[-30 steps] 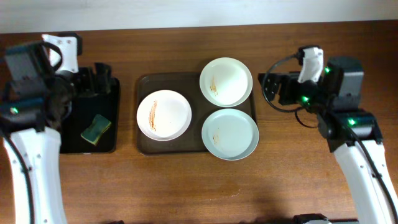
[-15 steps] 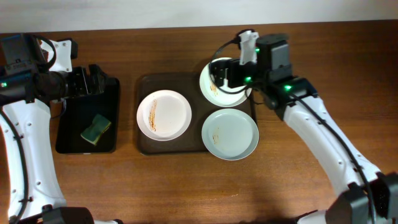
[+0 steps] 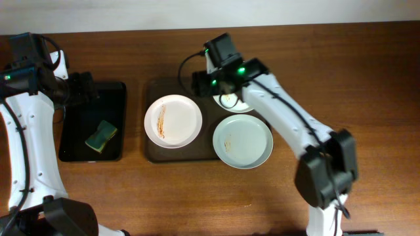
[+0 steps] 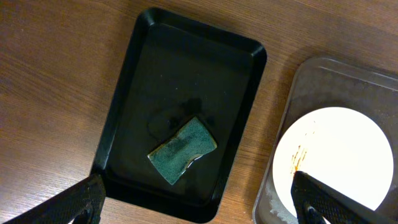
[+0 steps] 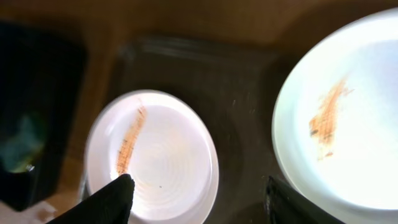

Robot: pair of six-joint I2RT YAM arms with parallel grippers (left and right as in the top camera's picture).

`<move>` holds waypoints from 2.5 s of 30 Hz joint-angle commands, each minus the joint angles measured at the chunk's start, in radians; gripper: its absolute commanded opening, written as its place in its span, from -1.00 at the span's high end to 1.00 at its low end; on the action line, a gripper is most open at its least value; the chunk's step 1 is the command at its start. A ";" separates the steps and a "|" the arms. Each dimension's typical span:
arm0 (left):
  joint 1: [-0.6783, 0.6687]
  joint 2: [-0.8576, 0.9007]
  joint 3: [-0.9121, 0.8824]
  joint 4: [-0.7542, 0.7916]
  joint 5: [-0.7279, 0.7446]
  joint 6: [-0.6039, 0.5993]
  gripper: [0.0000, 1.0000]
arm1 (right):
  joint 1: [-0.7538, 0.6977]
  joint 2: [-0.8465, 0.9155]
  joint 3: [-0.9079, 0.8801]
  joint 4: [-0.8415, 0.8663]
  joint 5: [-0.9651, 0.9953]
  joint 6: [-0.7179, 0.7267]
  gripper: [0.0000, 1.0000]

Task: Clean dirty plates on tray and stack at the side
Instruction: 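Grip the rim of the left stained plate with the right gripper, then grasp the green-yellow sponge in the black tray with the left gripper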

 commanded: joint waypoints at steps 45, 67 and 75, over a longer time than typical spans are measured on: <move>0.011 0.454 0.019 -0.106 -0.015 0.512 -0.15 | 0.079 0.224 -0.087 0.006 0.039 0.145 0.76; 0.018 0.546 0.020 0.110 -0.024 0.104 0.97 | 0.079 0.224 -0.087 0.014 0.054 0.145 0.70; 0.012 0.546 0.130 0.111 -0.002 0.097 0.07 | 0.079 0.224 -0.087 0.023 0.061 0.145 0.69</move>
